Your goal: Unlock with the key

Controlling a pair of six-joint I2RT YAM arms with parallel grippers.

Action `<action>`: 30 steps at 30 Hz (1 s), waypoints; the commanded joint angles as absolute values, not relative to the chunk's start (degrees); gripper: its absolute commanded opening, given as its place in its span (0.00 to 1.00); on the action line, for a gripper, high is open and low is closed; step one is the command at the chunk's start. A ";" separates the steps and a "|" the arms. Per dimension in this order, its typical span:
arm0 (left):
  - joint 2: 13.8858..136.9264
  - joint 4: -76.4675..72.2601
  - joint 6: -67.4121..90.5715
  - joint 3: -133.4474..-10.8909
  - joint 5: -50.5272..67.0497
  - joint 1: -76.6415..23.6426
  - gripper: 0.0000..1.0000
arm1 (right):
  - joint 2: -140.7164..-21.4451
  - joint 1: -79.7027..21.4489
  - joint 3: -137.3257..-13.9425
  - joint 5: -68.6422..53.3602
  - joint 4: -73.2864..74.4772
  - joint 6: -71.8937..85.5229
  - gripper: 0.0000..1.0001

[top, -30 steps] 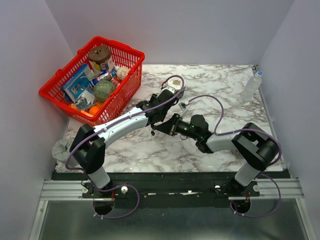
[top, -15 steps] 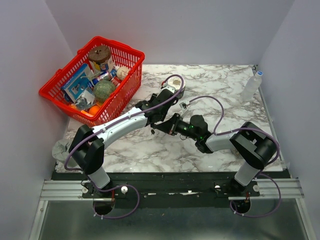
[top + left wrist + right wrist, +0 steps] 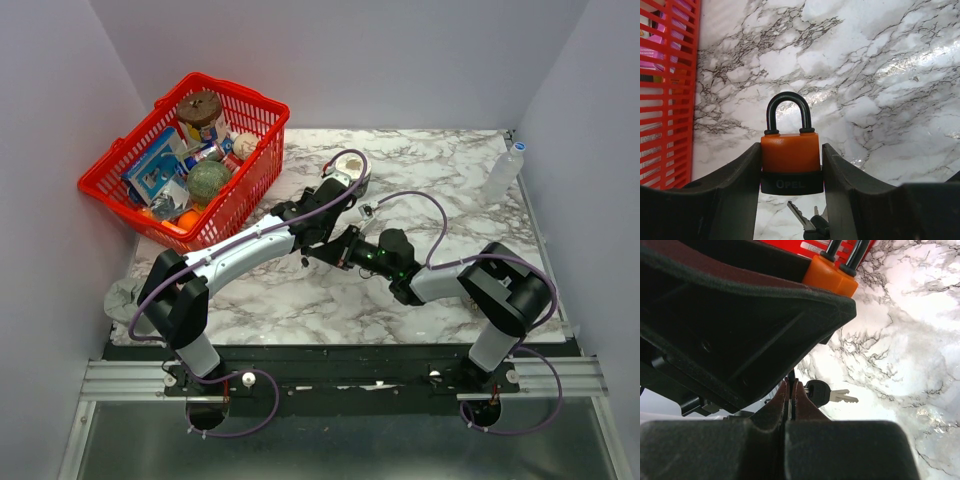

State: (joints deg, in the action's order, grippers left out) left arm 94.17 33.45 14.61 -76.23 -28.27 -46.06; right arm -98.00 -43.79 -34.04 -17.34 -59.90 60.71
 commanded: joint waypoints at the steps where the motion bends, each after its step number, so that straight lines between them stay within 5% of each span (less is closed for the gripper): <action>1: 91.67 31.90 14.77 -76.03 -27.95 -45.88 0.00 | -99.49 -43.51 -35.24 -15.47 -60.29 61.00 0.01; 30: 91.76 31.90 14.77 -76.03 -27.69 -45.88 0.00 | -101.60 -41.57 -35.51 -14.06 -61.43 62.31 0.01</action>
